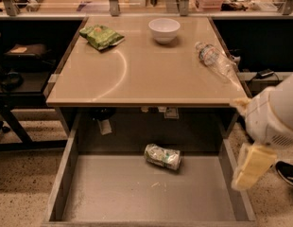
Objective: Pick 7up can from top drawer and place on counter
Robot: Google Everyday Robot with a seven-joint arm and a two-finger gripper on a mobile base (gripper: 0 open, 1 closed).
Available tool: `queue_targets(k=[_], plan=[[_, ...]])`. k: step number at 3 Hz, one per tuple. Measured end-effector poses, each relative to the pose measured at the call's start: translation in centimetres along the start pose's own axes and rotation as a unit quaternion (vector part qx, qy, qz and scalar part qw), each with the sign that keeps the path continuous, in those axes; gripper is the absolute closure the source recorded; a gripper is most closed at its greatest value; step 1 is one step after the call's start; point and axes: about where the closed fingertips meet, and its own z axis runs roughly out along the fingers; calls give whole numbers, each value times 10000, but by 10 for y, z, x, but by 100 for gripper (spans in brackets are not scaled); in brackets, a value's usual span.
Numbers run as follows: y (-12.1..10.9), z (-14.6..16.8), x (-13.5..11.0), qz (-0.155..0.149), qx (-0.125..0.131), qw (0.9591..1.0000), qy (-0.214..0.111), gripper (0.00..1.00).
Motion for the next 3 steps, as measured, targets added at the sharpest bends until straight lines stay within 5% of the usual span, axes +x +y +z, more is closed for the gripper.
queue_targets(k=[2,3], plan=[[53,119,2,-41,-442,9935,-1047,0],[53,119,2,-41,-442,9935,-1047,0]])
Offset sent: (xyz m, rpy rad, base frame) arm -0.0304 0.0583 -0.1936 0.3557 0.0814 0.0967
